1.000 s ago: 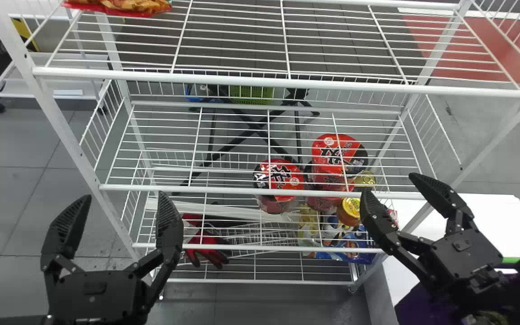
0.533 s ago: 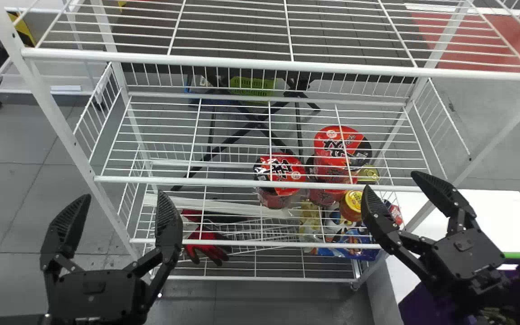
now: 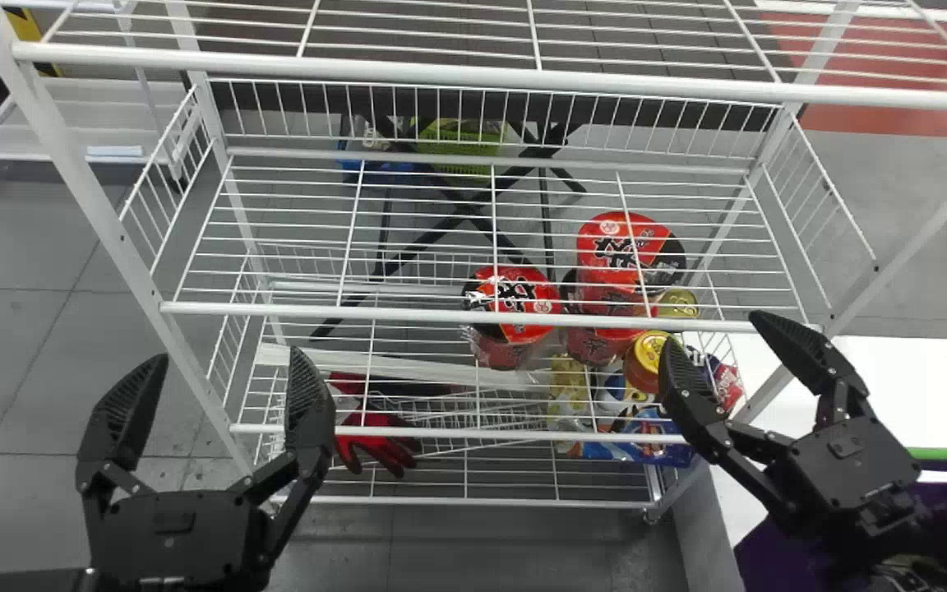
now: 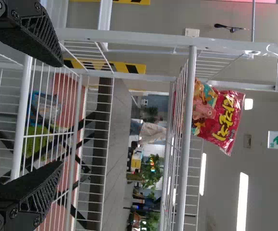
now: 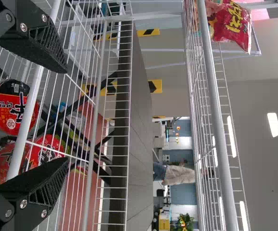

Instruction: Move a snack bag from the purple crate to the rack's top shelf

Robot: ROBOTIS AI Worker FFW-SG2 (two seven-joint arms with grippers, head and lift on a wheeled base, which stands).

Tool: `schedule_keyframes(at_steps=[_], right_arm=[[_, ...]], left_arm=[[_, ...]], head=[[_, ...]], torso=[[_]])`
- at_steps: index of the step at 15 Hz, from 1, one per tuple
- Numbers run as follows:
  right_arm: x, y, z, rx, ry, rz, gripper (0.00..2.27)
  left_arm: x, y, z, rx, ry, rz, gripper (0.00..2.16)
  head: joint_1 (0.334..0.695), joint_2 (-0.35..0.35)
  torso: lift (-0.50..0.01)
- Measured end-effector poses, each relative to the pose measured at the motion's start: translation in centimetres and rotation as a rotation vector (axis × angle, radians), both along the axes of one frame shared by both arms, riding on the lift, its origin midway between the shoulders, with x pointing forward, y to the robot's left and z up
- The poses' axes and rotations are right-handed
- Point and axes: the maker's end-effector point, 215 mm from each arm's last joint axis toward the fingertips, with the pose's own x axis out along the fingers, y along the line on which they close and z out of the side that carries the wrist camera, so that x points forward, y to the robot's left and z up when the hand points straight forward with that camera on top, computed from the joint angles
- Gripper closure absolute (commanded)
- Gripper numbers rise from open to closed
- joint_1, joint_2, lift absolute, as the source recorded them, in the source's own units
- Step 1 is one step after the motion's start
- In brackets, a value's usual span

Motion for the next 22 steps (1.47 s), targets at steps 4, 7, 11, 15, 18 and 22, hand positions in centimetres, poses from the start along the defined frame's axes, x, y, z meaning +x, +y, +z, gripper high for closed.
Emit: schedule_keyframes(at_steps=[4, 7, 11, 15, 18, 22], right_arm=[[-0.09, 0.15, 0.04, -0.005, -0.001, 0.010, 0.19], [-0.22, 0.31, 0.13, -0.001, -0.004, 0.019, 0.19], [-0.33, 0.39, 0.00, 0.001, -0.003, 0.020, 0.19], [-0.37, 0.31, -0.20, 0.003, -0.003, 0.018, 0.19], [-0.40, 0.36, -0.25, 0.007, -0.005, 0.016, 0.19], [-0.21, 0.31, -0.22, 0.011, -0.010, 0.011, 0.19]], left_arm=[[-0.10, -0.15, -0.02, -0.003, 0.001, -0.001, 0.09], [-0.33, -0.22, -0.24, 0.002, 0.008, -0.003, 0.09], [-0.52, -0.21, -0.31, 0.004, 0.011, -0.002, 0.09], [-0.54, -0.27, -0.35, 0.006, 0.012, -0.003, 0.09], [-0.57, -0.38, -0.38, 0.008, 0.012, -0.005, 0.09], [-0.50, -0.19, -0.31, 0.008, 0.010, -0.002, 0.09]], head=[[0.695, -0.074], [0.695, -0.072], [0.695, -0.071], [0.695, -0.073], [0.695, -0.074], [0.695, -0.072]], torso=[[-0.379], [-0.391], [-0.407], [-0.424], [-0.436], [-0.451]])
